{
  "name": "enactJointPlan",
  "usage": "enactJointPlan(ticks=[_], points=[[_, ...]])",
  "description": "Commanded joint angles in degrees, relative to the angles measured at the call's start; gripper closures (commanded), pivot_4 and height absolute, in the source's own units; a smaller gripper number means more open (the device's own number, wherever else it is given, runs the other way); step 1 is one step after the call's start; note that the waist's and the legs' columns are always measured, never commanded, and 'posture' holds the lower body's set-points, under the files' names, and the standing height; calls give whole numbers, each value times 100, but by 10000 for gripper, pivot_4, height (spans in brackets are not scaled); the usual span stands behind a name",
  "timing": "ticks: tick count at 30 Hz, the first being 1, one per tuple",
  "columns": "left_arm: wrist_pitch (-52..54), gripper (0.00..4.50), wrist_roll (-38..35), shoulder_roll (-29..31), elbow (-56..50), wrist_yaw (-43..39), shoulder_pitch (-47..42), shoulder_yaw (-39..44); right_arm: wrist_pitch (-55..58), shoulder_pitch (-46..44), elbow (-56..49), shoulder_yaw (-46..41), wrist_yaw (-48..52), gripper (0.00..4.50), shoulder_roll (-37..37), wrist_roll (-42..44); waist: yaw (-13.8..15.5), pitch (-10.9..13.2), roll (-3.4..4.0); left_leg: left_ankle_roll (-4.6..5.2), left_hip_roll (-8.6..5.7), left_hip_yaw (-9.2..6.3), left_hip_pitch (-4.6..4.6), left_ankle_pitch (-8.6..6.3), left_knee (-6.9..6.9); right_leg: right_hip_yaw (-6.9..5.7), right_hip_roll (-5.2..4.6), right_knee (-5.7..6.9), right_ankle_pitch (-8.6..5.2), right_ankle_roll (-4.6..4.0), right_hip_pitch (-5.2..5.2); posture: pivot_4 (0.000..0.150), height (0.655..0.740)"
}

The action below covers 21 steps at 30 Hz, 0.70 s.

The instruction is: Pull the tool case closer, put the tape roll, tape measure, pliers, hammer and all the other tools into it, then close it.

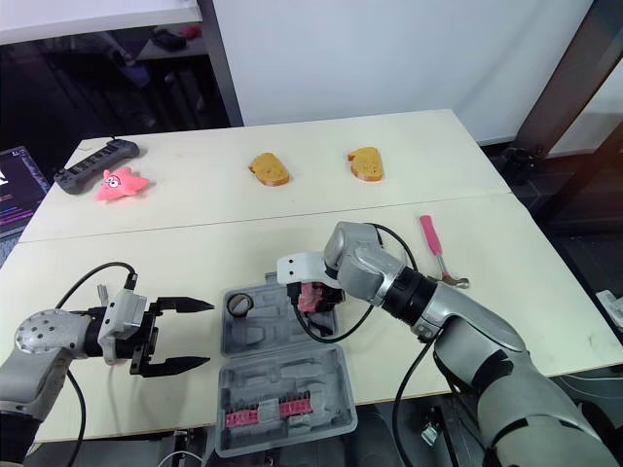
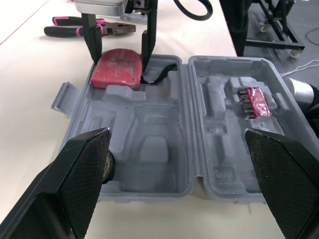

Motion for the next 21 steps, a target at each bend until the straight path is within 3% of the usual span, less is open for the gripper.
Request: enactJointPlan(ticks=[1,15,18,21], points=[[9,0,-61,36,-172,23,8,43,-24,-61,-131,-213,-61,403,44,-52,9,0,0,0,0,0,0,0,0,0,0,0,0,0,0,1500,7400],[7,0,-62,35,-166,17,-4,50,455,360,-1223,-1143,221,403,-553,553,20,0,0,0,-1,-1,-2,0,0,-1,-2,-2,0,0,1,1500,7400],[22,0,-61,42,-174,24,-12,52,369,634,-1278,-1443,2,8659,-525,746,12,0,0,0,-1,0,-1,0,0,0,-2,-2,0,0,1,1500,7400],[15,0,-59,45,-164,22,-15,58,-97,940,-1314,-1785,-377,23640,-464,885,16,0,0,0,-1,0,-2,0,-1,0,-1,-2,0,0,1,1500,7400]])
